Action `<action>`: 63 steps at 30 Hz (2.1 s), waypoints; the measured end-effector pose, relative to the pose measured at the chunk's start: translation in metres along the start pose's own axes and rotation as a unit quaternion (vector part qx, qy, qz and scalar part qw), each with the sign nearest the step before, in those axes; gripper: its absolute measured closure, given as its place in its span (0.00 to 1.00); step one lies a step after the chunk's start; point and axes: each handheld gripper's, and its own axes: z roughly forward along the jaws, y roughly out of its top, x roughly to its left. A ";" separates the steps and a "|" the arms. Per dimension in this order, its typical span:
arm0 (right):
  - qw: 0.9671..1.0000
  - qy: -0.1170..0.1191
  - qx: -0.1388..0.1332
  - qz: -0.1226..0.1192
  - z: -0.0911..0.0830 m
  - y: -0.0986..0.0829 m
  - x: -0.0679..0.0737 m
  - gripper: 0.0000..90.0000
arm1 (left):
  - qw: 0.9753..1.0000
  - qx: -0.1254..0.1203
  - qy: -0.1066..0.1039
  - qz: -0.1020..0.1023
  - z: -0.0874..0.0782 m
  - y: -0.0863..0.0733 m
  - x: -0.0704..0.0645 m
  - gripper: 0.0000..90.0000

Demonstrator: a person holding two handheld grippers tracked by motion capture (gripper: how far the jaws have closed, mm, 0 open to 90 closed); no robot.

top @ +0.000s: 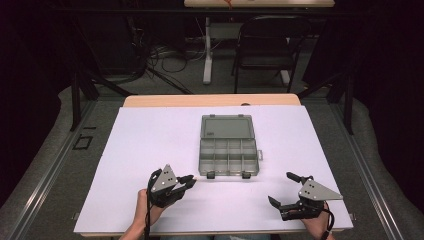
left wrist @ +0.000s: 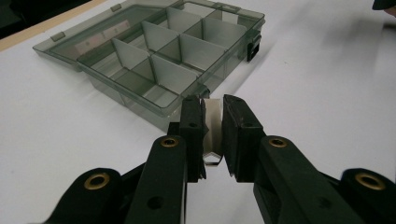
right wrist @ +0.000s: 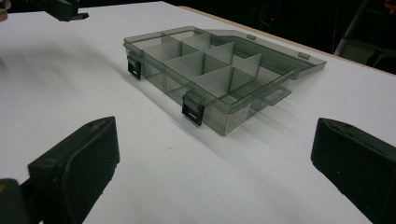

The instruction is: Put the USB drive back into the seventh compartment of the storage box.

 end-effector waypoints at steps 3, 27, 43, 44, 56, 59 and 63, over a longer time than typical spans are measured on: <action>1.000 0.000 0.000 0.000 0.000 0.000 0.000 0.01 | 1.000 -0.004 0.001 0.001 0.000 0.003 0.001 0.87; 1.000 0.004 0.003 0.003 0.001 -0.001 -0.001 0.01 | 1.000 -0.026 -0.004 0.014 0.010 0.036 0.005 0.87; 1.000 0.004 0.002 0.004 0.001 -0.001 -0.001 0.01 | 0.999 -0.035 -0.008 0.013 0.026 0.057 0.010 0.87; 1.000 0.004 0.002 0.004 0.001 -0.001 -0.001 0.01 | 0.999 -0.036 -0.009 0.012 0.026 0.058 0.011 0.87; 1.000 0.005 0.003 0.004 0.001 -0.001 -0.001 0.01 | 0.999 -0.039 -0.010 0.007 0.040 0.071 0.016 0.87; 1.000 0.005 0.003 0.004 0.001 -0.001 -0.001 0.01 | 0.999 -0.039 -0.010 0.007 0.043 0.074 0.016 0.87; 1.000 0.005 0.003 0.004 0.001 -0.001 -0.001 0.01 | 0.999 -0.039 -0.010 0.006 0.046 0.076 0.016 0.87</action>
